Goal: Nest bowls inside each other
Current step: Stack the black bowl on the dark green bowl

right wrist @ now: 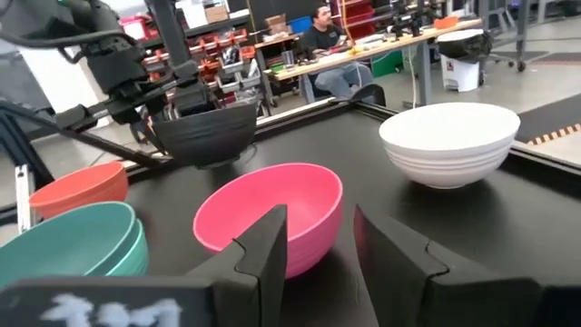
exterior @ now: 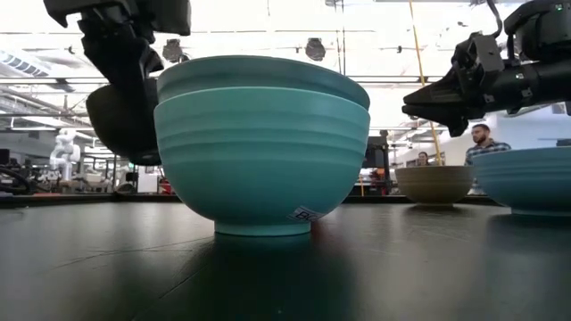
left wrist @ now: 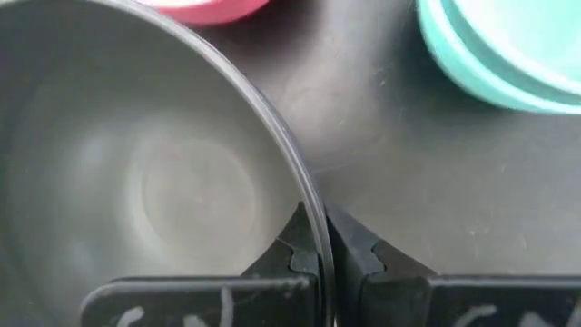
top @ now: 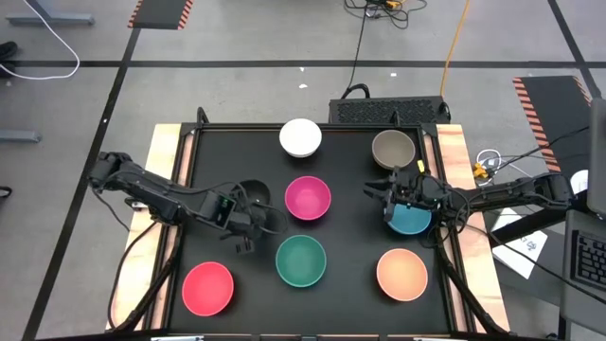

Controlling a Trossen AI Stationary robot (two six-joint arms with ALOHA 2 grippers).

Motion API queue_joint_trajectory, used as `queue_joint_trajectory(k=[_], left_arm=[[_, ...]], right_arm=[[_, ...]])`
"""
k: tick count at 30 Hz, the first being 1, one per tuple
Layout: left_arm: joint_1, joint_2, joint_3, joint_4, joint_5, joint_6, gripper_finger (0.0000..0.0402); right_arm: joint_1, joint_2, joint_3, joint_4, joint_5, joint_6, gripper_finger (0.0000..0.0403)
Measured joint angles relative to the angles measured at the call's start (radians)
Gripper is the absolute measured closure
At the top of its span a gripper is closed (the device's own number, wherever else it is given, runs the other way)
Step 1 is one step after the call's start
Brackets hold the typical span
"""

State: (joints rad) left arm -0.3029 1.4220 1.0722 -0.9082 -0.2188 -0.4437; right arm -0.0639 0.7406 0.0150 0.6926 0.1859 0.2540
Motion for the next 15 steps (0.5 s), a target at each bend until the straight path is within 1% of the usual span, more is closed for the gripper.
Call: queue_joint_trajectory(k=[3,8,11,15], left_arm=[[-0.022,-0.001,0.050,-0.007,-0.007,0.031,0.0397],[-0.060,0.008,0.185,-0.040,-0.012,0.044,0.0397],[-0.090,0.034,0.267,-0.045,-0.007,0.051,0.0397],[-0.120,0.107,0.379,-0.060,0.009,0.080,0.0397]], right_arm=[[0.000,0.000,0.000,0.000,-0.004,-0.005,0.0281],[0.000,0.000,0.000,0.000,-0.004,-0.005,0.0281],[0.000,0.000,0.000,0.000,-0.004,-0.005,0.0281],[0.000,0.000,0.000,0.000,-0.004,-0.005,0.0281]])
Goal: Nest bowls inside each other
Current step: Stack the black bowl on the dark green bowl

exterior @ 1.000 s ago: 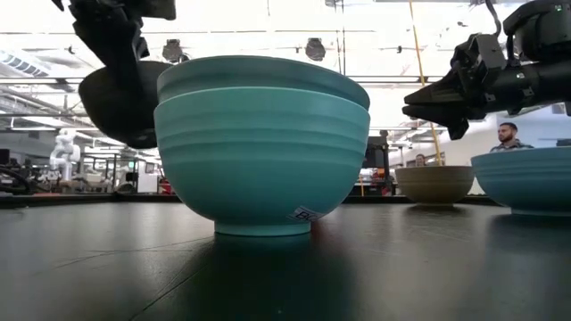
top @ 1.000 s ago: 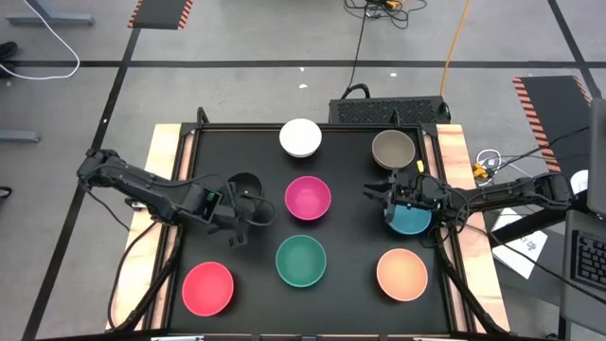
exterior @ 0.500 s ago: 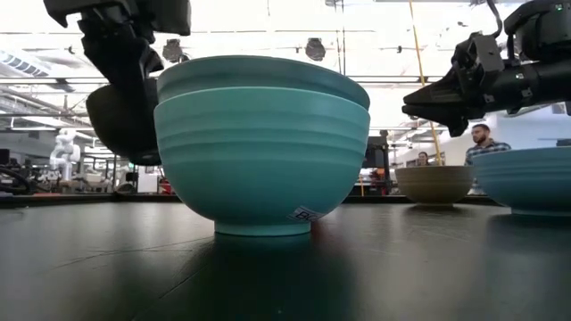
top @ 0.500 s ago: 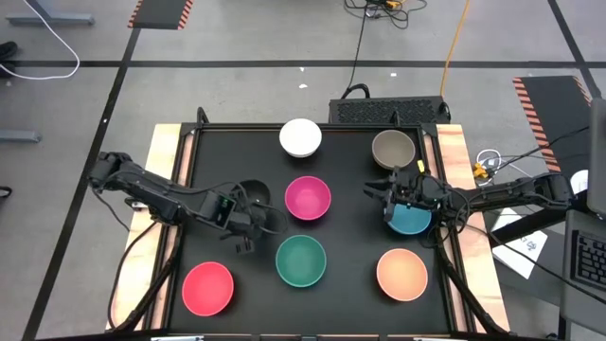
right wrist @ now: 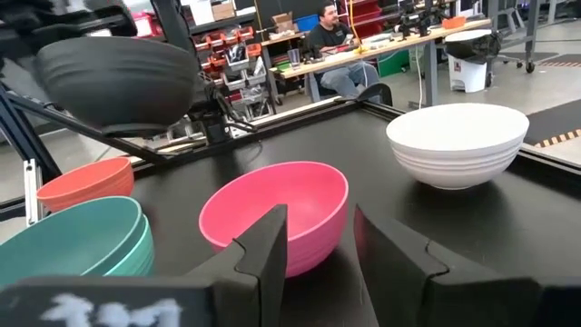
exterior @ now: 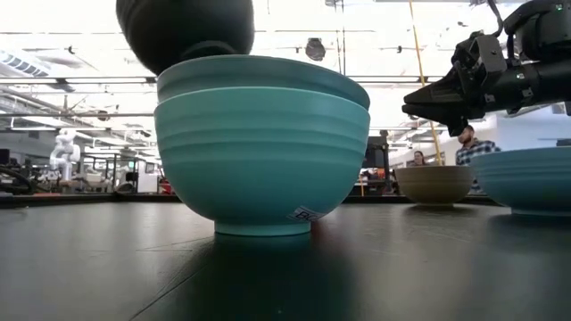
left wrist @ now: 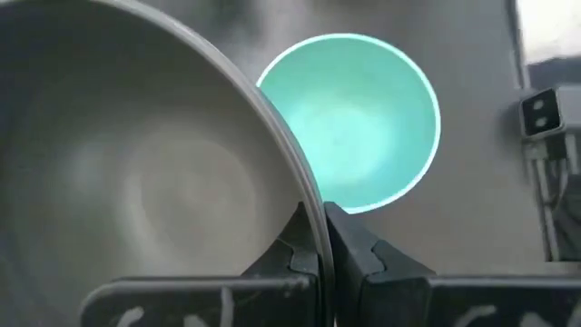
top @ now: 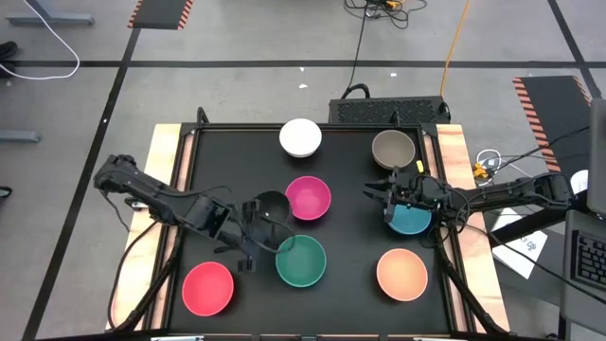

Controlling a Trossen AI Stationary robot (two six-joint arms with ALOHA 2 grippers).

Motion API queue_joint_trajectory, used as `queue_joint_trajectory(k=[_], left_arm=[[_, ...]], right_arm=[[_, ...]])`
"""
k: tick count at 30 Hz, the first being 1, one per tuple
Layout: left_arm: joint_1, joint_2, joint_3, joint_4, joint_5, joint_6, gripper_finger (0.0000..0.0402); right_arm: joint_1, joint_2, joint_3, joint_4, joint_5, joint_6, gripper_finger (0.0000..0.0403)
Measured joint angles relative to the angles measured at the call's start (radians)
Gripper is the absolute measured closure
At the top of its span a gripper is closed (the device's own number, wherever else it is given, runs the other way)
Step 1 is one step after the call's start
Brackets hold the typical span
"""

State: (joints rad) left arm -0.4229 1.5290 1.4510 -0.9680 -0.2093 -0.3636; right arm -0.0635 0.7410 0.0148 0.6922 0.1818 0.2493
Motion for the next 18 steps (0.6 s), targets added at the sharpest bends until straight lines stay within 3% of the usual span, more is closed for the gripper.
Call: queue_joint_trajectory(k=[10,18], left_arm=[[-0.013,0.227,0.213,-0.032,0.068,0.043,0.0397],[-0.045,0.312,0.365,-0.132,0.074,0.024,0.0397]], right_arm=[[0.000,0.000,0.000,0.000,0.000,0.000,0.0281],[0.000,0.000,0.000,0.000,0.000,0.000,0.0281]])
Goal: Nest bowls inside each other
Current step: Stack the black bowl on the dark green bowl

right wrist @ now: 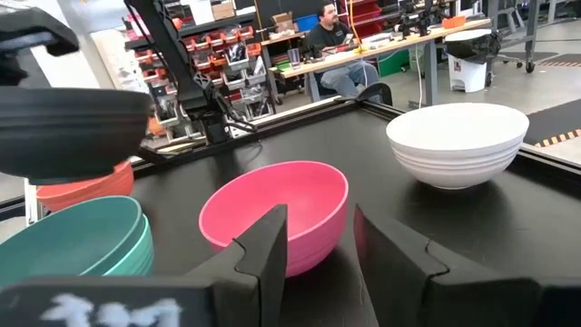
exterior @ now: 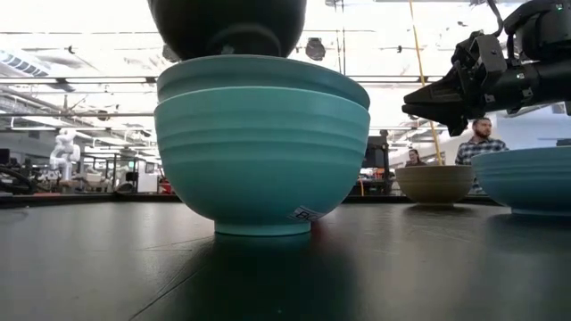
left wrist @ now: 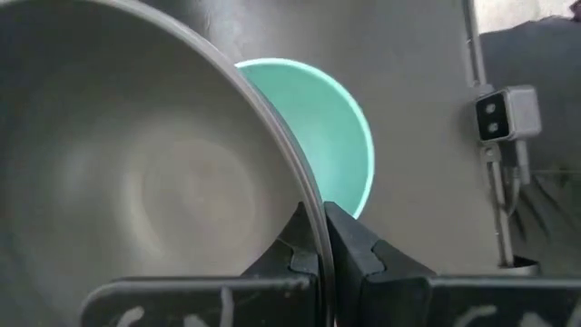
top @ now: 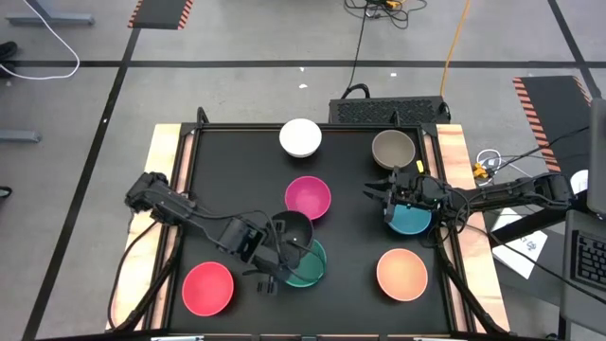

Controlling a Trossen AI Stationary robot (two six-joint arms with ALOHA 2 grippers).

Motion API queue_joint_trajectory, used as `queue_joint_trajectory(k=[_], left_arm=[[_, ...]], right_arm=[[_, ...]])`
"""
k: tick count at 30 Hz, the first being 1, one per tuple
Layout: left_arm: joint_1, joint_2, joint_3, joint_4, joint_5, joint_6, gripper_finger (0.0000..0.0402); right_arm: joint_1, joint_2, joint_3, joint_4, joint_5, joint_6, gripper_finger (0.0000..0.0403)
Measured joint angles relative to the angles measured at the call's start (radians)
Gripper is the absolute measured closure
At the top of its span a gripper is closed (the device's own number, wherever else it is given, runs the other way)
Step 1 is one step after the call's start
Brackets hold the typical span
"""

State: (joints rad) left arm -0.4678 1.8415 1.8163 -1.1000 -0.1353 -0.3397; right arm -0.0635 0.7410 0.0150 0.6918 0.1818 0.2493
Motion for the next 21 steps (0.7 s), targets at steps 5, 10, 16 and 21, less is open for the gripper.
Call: queue_joint_trajectory(k=[5,10,16,21], left_arm=[[-0.034,0.021,0.050,0.003,0.003,-0.008,0.0397],[-0.053,0.043,0.052,0.023,-0.015,-0.001,0.0398],[-0.051,0.107,0.050,0.011,-0.025,0.032,0.0398],[-0.047,0.151,0.049,-0.001,-0.024,0.052,0.0398]], right_arm=[[0.000,0.000,0.000,0.000,0.000,0.000,0.0281],[0.000,0.000,0.000,0.000,0.000,0.001,0.0281],[0.000,0.000,0.000,0.000,0.000,0.011,0.0281],[0.000,0.000,0.000,0.000,0.000,0.017,0.0281]])
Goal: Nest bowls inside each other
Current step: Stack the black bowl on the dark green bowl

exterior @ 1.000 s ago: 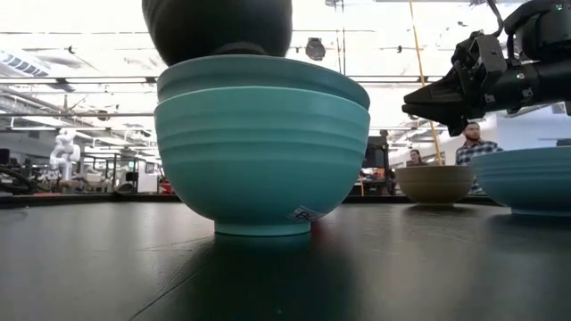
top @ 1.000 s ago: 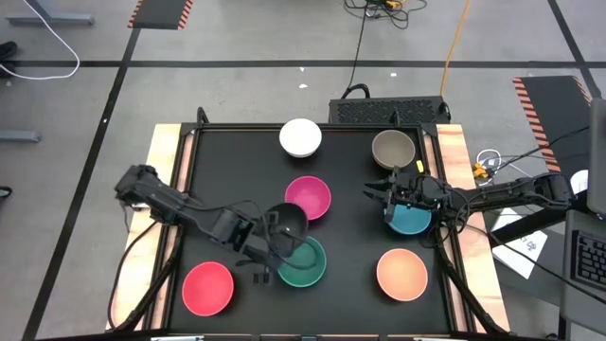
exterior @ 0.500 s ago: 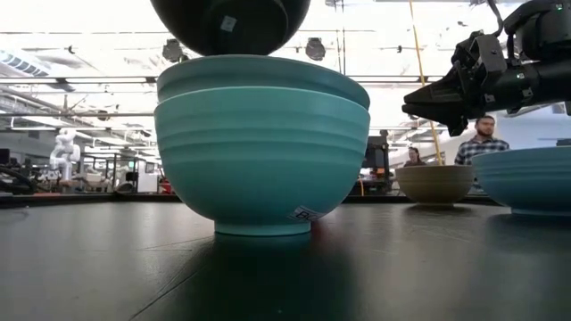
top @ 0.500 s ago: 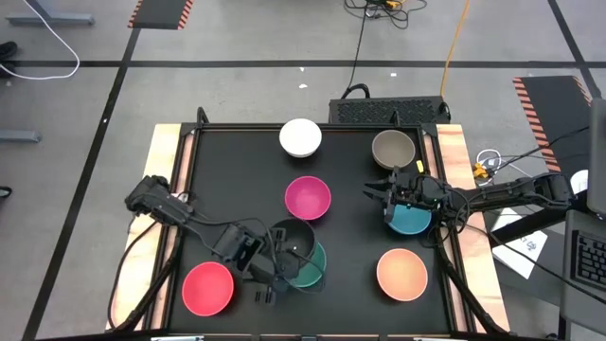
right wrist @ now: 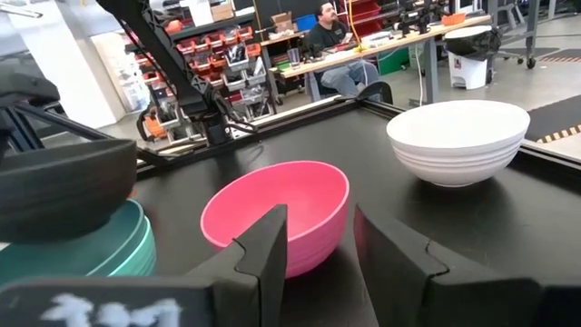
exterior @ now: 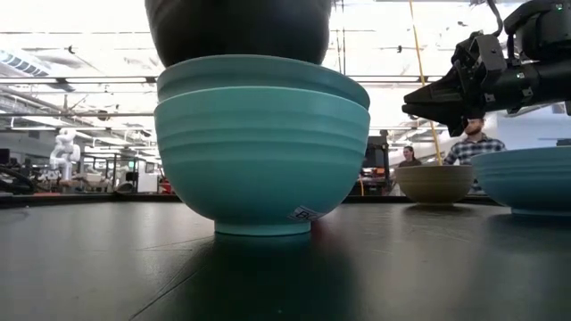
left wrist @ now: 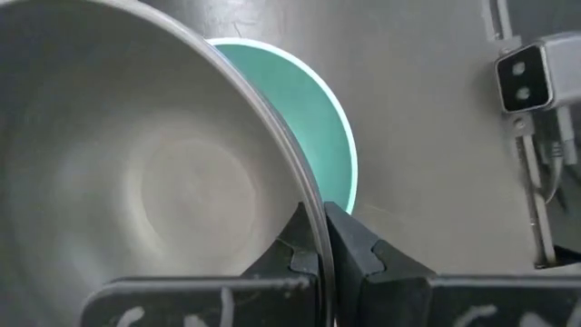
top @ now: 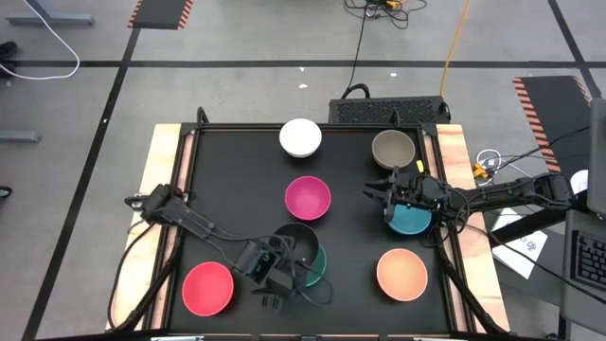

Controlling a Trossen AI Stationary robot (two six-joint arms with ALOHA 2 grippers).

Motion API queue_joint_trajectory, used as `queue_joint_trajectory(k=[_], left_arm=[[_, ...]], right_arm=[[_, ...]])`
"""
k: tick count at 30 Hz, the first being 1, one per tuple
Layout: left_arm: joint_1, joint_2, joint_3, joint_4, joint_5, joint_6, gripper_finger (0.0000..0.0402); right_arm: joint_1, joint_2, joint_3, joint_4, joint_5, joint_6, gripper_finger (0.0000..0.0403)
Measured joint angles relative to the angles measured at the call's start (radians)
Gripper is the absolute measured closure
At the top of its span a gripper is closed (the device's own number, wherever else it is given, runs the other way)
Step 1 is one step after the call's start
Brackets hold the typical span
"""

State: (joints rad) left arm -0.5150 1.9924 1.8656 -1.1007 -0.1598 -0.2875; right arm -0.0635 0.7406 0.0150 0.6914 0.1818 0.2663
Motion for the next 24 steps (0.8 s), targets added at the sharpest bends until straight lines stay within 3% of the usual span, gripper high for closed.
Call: queue_joint_trajectory(k=[12,24], left_arm=[[0.014,0.005,0.000,0.018,-0.010,0.024,0.0398],[0.020,0.082,-0.001,0.053,0.055,0.051,0.0398]], right_arm=[[0.000,0.000,0.000,0.000,0.000,0.002,0.0281],[0.000,0.001,0.000,-0.007,0.000,0.002,0.0281]])
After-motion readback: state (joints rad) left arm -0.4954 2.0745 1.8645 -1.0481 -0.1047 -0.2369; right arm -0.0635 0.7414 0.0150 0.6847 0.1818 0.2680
